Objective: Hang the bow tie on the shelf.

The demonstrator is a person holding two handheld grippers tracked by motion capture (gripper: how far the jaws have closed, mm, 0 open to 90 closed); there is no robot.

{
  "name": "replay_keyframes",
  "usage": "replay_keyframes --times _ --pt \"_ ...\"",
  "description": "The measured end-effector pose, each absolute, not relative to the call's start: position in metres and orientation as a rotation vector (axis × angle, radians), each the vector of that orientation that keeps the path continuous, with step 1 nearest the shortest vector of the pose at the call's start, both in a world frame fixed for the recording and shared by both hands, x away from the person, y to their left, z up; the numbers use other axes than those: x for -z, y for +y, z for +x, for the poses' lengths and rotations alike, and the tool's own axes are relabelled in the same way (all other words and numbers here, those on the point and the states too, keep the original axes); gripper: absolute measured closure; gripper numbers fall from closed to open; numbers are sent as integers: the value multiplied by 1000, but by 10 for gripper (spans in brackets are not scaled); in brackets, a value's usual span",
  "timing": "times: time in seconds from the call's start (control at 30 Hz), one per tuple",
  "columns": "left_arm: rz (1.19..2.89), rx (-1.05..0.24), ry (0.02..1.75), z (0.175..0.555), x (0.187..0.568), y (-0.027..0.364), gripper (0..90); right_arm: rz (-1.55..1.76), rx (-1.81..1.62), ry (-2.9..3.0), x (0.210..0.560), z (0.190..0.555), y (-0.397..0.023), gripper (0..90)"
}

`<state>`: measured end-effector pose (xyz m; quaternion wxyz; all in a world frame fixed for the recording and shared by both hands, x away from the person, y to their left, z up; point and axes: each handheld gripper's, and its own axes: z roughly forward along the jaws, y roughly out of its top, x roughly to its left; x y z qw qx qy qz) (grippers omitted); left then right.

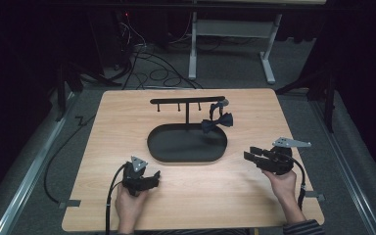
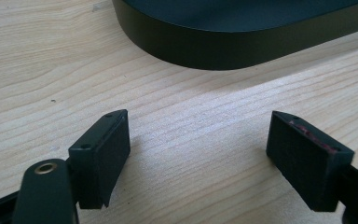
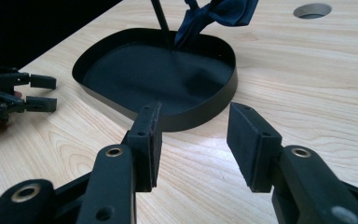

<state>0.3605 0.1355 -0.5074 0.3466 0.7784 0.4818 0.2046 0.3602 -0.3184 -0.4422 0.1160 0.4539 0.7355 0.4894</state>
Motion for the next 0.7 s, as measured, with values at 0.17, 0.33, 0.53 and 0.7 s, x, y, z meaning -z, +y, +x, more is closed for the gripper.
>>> replay_keyframes --times 0.17,0.33,0.53,0.7 --pt "2020 -531 1250 361 507 136 219 1322 -1435 2170 446 362 -312 570" --pt "2019 -531 1250 360 507 136 219 1328 -1429 2188 449 364 -306 570" --pt "2019 -530 1250 360 507 136 219 1319 -1423 2210 452 366 -300 570" --pt "2020 -531 1250 360 507 136 219 1317 -1419 2224 455 367 -296 570"
